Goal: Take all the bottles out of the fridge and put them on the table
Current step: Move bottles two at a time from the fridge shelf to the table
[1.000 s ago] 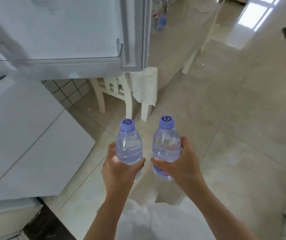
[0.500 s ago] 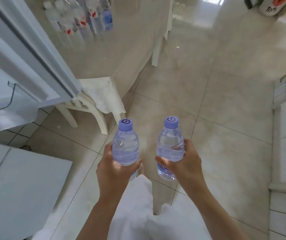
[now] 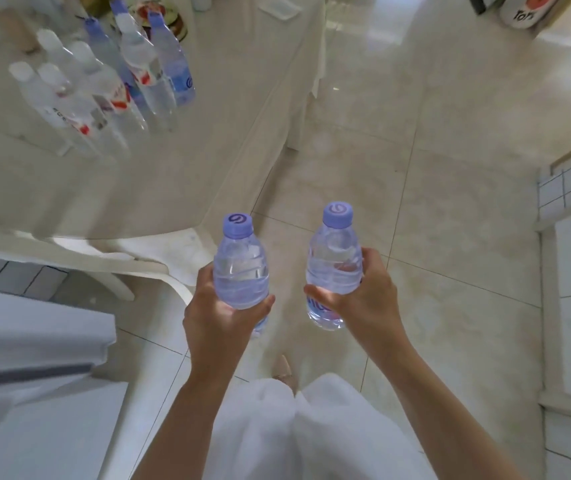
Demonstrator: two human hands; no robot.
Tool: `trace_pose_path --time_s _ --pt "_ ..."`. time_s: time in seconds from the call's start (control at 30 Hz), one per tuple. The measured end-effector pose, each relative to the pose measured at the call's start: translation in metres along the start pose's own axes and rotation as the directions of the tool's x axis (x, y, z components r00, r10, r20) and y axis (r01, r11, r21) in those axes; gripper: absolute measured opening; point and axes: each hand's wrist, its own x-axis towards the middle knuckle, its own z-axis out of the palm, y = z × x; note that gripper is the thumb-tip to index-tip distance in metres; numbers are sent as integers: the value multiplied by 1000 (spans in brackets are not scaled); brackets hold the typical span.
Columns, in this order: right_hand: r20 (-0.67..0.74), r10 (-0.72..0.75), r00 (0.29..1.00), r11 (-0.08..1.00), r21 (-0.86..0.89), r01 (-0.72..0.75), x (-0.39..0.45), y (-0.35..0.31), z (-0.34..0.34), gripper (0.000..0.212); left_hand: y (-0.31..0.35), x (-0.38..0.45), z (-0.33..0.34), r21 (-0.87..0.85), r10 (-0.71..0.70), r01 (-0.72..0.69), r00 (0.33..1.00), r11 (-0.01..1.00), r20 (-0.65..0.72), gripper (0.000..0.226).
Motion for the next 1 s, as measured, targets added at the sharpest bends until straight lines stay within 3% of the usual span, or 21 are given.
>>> trace_pose_path --time_s 0.33,0.63,1.0 --pt "103 -38 994 999 -5 38 130 -29 12 62 31 112 54 12 -94 95 993 995 -74 65" --pt "274 -180 945 976 -67 205 298 -86 10 67 89 220 115 26 -195 207 953 978 -234 64" --pt "441 -212 872 958 -84 275 416 -146 77 66 103 314 115 20 -286 320 872 947 -398 65"
